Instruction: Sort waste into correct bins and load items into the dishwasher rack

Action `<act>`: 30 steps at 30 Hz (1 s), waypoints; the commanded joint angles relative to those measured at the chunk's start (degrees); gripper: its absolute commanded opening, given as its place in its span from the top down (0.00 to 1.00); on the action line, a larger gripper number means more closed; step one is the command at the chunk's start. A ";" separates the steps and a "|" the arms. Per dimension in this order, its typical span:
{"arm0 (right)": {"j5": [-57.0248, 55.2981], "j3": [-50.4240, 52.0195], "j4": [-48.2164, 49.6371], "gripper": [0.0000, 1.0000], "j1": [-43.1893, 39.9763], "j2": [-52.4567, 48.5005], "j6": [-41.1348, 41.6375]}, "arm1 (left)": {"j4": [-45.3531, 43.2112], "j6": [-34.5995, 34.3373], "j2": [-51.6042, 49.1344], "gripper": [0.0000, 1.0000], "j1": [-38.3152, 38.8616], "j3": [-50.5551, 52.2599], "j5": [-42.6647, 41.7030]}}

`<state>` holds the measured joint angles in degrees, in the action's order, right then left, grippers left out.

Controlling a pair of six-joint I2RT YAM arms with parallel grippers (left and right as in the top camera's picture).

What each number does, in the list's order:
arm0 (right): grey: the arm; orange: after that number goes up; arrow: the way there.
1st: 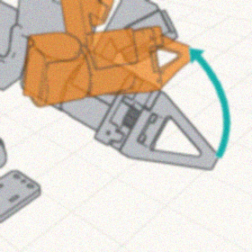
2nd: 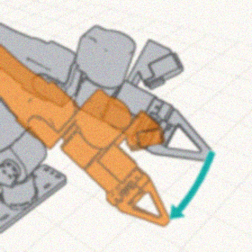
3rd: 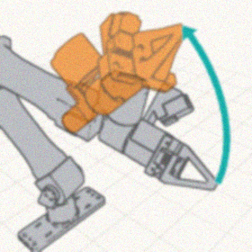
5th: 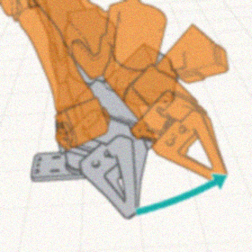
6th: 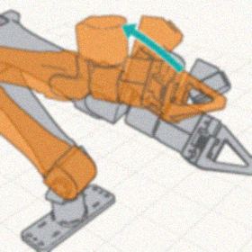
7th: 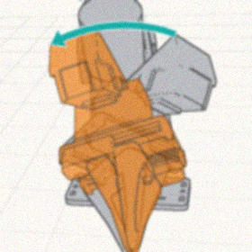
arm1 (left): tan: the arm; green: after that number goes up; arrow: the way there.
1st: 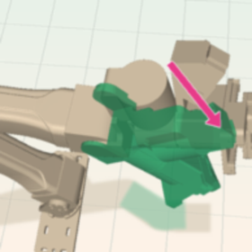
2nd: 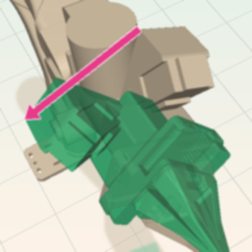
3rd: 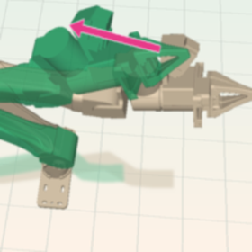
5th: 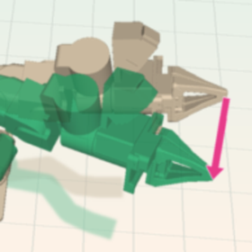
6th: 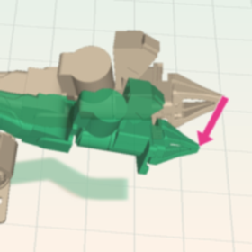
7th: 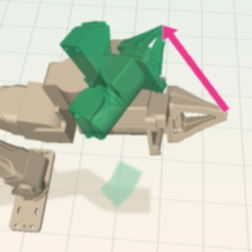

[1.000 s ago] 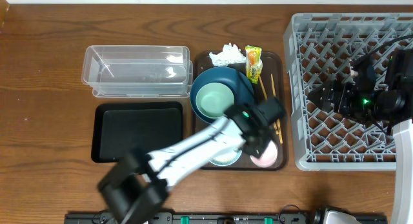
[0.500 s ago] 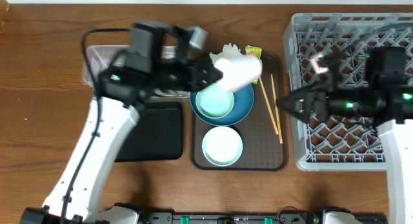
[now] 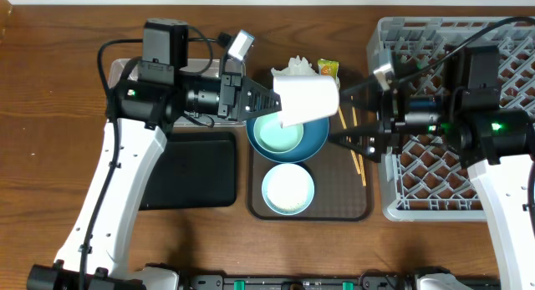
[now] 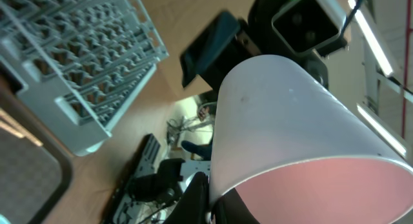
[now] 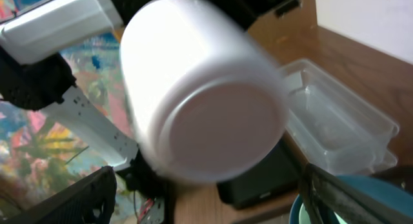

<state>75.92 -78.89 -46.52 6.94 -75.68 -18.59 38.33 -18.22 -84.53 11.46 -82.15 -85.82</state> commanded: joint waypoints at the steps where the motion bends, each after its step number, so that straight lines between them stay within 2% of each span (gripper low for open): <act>1: 2.54 -0.98 3.56 0.12 1.33 0.79 6.23 | -0.26 0.11 -0.13 0.93 0.79 0.17 -3.30; 5: 6.73 -0.98 8.90 0.16 2.10 0.79 9.22 | -0.26 0.11 -0.13 0.93 0.90 0.17 -3.28; 10: 6.58 -0.98 13.16 0.27 5.95 0.79 11.52 | -0.26 0.11 -0.13 0.92 0.90 0.17 -2.86; 12: 6.54 -0.98 14.34 0.28 7.15 0.79 11.52 | -0.22 0.11 -0.13 0.92 0.90 0.17 -2.19; 17: -0.74 -0.98 14.60 0.36 7.65 0.79 14.93 | -0.22 0.11 -0.13 0.89 0.90 0.17 -2.03; 18: -2.32 -0.98 14.60 0.39 7.61 0.79 15.41 | -0.22 0.11 -0.13 0.86 0.90 0.17 -2.03; 20: -5.35 -0.98 14.58 0.42 7.48 0.98 16.44 | -0.24 0.11 -0.13 0.56 0.87 0.17 -2.01; 22: -8.68 -0.98 13.90 0.45 6.75 1.55 17.44 | -0.24 0.11 -0.13 0.45 0.74 0.17 -2.01; 24: -13.66 -0.98 12.13 0.48 4.81 2.62 19.12 | -0.26 0.13 -0.13 0.37 0.42 0.17 -1.99; 30: -33.62 -0.98 -2.93 0.48 -4.79 7.10 21.88 | -0.04 0.76 -0.13 0.36 -1.68 0.17 0.15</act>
<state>57.67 -79.22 -46.09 6.17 -70.26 0.95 38.39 -18.17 -84.66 10.44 -82.08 -85.54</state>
